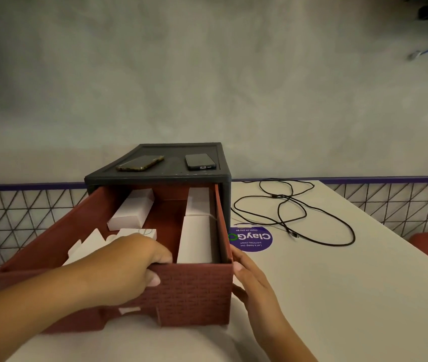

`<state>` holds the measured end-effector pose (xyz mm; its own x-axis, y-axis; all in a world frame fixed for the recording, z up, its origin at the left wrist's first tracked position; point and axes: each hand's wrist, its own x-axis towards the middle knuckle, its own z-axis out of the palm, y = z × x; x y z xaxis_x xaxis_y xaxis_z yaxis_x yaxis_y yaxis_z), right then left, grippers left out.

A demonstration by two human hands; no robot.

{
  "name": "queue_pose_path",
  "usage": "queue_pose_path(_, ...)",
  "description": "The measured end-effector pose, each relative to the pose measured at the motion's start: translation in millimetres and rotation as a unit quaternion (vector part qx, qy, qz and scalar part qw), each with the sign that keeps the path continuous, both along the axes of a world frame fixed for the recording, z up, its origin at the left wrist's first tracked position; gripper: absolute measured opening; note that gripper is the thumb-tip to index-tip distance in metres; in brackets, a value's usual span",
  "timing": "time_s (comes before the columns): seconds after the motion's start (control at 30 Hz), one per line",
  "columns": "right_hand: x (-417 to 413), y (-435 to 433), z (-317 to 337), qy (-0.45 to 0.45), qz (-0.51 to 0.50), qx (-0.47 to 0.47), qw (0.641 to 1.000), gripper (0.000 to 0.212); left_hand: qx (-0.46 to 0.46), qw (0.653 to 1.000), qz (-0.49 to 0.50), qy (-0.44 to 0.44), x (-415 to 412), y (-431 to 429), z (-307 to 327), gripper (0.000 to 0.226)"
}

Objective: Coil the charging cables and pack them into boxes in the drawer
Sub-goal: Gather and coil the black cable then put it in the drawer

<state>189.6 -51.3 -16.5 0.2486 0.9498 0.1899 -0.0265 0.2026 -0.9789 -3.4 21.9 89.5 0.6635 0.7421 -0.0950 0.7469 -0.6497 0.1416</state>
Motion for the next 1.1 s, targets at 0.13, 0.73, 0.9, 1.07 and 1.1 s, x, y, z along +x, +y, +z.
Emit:
queue_pose_path(0.13, 1, 2, -1, -0.002, 0.016, 0.009, 1.0, 0.046, 0.032, 0.999, 0.01, -0.02, 11, 25, 1, 0.028)
queue_pose_path(0.73, 44, 39, -29, -0.095, -0.125, -0.09, 0.983, 0.024, 0.076, 0.99, 0.098, -0.062, 68, 106, 1, 0.028)
queue_pose_path(0.9, 68, 52, -29, -0.134, -0.174, -0.101, 0.97, 0.024, 0.095, 0.986, 0.118, -0.065, 74, 123, -3, 0.022)
queue_pose_path(1.07, 107, 66, -31, -0.233, -0.251, -0.132, 0.93, 0.031, 0.103, 0.983, 0.144, -0.044, 81, 139, -6, 0.022)
queue_pose_path(1.1, 117, 69, -33, -0.264, -0.272, -0.141, 0.915, 0.033, 0.114, 0.982, 0.142, -0.051, 82, 142, -8, 0.023)
